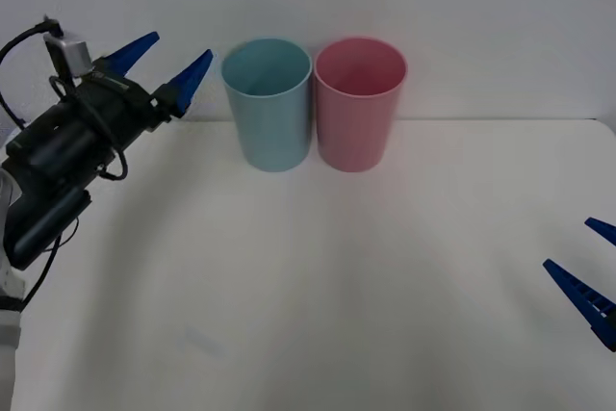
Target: Grasp the object on the table and drop it into the matching bin: aluminum can to the light blue bin, PET bottle to the pink bin.
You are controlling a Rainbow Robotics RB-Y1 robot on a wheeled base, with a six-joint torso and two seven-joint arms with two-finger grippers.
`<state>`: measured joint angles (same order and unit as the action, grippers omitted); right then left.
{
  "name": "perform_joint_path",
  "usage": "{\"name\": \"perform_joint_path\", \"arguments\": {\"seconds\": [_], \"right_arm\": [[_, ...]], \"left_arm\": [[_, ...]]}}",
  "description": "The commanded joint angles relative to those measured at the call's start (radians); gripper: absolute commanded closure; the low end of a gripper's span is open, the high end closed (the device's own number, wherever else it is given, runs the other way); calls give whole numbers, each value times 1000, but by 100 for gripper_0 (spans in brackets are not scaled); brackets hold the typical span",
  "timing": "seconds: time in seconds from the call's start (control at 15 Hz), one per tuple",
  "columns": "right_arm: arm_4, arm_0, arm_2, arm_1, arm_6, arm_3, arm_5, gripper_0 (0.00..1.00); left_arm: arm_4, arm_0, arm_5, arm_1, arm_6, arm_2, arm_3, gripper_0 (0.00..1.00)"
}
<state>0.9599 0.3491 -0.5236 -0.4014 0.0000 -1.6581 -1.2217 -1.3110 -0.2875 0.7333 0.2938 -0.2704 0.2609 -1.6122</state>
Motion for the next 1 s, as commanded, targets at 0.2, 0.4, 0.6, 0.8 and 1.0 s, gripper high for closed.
{"name": "perform_joint_path", "arguments": {"seconds": [0.2, 0.4, 0.6, 0.8, 1.0], "right_arm": [[0, 0, 0, 0, 0, 0, 0, 0], [0, 0, 0, 0, 0, 0, 0, 0], [0, 0, 0, 0, 0, 0, 0, 0], [0, 0, 0, 0, 0, 0, 0, 0], [0, 0, 0, 0, 0, 0, 0, 0]], "left_arm": [[82, 257, 109, 16, 31, 126, -199, 0], [139, 410, 155, 27, 60, 219, -287, 0], [222, 533, 216, 56, 157, 304, -301, 0], [265, 630, 301, 61, 198, 394, -301, 0], [318, 734, 337, 76, 235, 439, -299, 0]]}}
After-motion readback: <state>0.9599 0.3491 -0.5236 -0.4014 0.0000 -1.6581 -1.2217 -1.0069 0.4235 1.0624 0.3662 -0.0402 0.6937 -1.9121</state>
